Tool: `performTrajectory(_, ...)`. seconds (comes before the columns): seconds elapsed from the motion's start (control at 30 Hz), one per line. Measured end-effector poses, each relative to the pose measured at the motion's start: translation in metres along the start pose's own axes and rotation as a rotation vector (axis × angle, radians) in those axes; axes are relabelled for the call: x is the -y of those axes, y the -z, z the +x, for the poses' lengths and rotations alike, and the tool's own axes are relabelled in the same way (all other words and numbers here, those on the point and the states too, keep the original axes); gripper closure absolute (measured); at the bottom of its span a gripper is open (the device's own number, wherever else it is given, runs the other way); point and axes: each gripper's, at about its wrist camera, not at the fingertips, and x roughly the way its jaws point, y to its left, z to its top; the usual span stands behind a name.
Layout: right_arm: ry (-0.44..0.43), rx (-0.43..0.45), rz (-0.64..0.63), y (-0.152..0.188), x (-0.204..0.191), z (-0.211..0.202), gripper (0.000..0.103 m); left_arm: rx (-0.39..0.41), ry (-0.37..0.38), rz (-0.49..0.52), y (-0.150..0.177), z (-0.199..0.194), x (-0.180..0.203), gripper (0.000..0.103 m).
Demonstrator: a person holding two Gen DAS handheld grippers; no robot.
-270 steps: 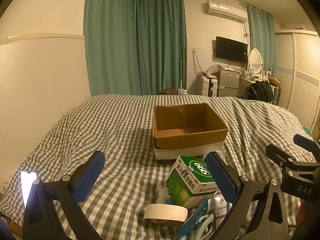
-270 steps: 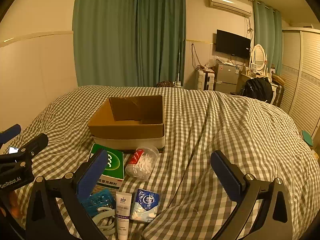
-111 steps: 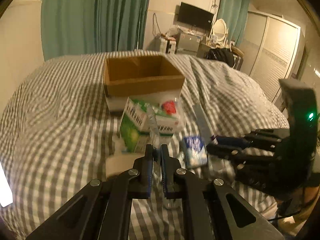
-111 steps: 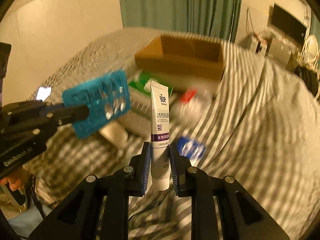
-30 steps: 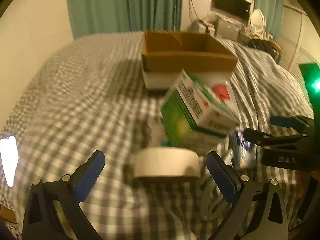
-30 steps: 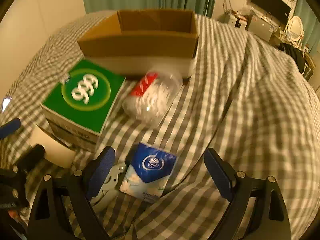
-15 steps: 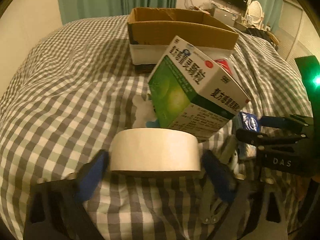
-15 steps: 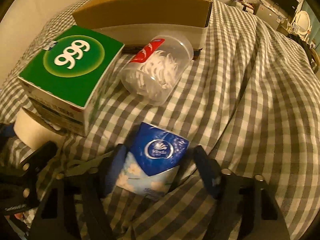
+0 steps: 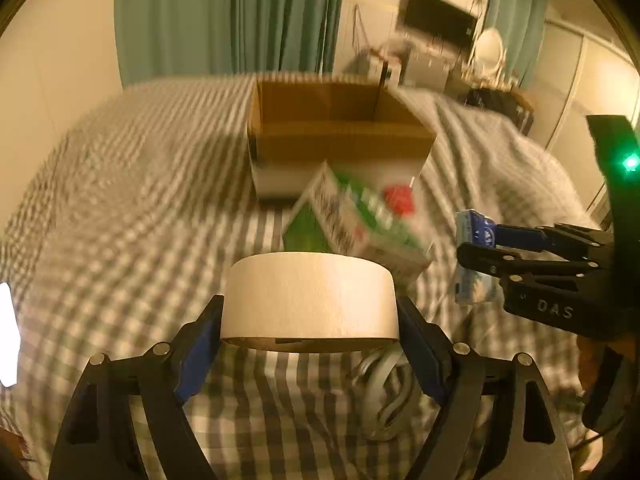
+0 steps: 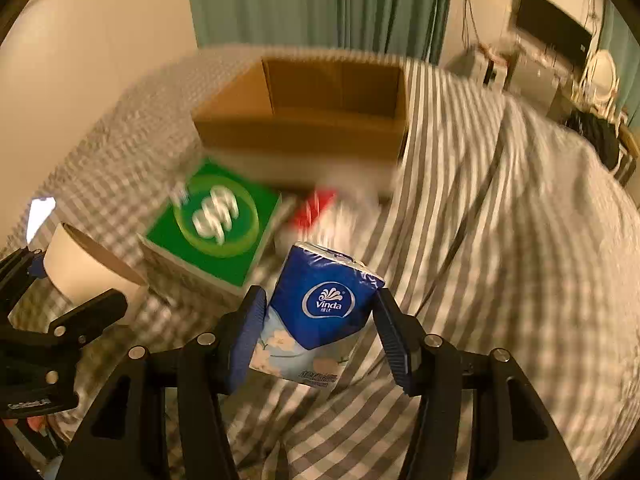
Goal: Organize objects
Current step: 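Lower tape roll and tissue pack into the cardboard box and open both tools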
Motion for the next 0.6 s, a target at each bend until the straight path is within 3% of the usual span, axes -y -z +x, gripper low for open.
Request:
performTrajectory(0.17,0.001,0.12,-0.057,-0.042,-0.013,-0.032,0.048,0.12,0.01,0.029,-0.045,-0.033,0.003,0.019)
performTrajectory(0.3,0.005,0.21,-0.1,-0.083,-0.025,-0.046,0.048,0.198,-0.006,0.038,-0.086,-0.037,0.003,0.019)
performTrajectory(0.47,0.042,0.284,-0.135,-0.135,-0.035,-0.045,0.049,0.28,-0.018,0.035,-0.138,-0.028,-0.002,0.019)
performTrajectory(0.6,0.044,0.289,-0.136,-0.169,-0.03,-0.025,0.049,0.283,-0.029,0.021,-0.171,-0.004,-0.012,0.019)
